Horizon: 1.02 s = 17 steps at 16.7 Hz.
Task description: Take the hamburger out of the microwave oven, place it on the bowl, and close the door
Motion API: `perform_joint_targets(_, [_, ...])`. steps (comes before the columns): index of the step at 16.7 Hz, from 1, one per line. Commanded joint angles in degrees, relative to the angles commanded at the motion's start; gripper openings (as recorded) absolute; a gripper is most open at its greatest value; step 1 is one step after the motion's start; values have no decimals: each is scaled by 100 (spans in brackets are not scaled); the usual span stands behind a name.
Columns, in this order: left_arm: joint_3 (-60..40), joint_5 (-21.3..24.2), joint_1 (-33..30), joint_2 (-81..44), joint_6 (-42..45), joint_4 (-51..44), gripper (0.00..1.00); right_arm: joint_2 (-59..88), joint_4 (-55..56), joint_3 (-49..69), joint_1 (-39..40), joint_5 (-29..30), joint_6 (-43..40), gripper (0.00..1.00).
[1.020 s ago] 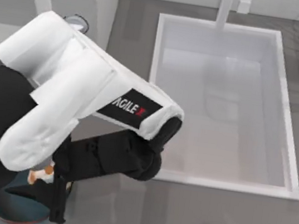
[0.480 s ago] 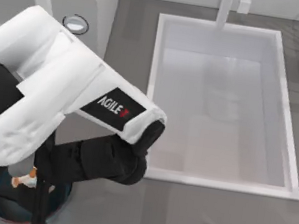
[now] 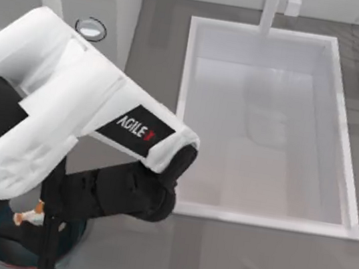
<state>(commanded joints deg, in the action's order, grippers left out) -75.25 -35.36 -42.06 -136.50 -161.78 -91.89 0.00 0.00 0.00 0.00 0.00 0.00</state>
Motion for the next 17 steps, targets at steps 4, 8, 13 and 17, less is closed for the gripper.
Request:
perform_joint_targets(4, [0, 0, 0, 0, 0, 0, 83, 0, 0, 0, 0, 0, 0, 100])
perform_joint_targets(8, [0, 0, 0, 0, 0, 0, 100, 0, 0, 0, 0, 0, 0, 100])
perform_joint_targets(13, [0, 0, 0, 0, 0, 0, 100, 0, 0, 0, 0, 0, 0, 100])
perform_joint_targets(17, [-7, -130, -61, 335, -311, -69, 100, 0, 0, 0, 0, 0, 0, 100])
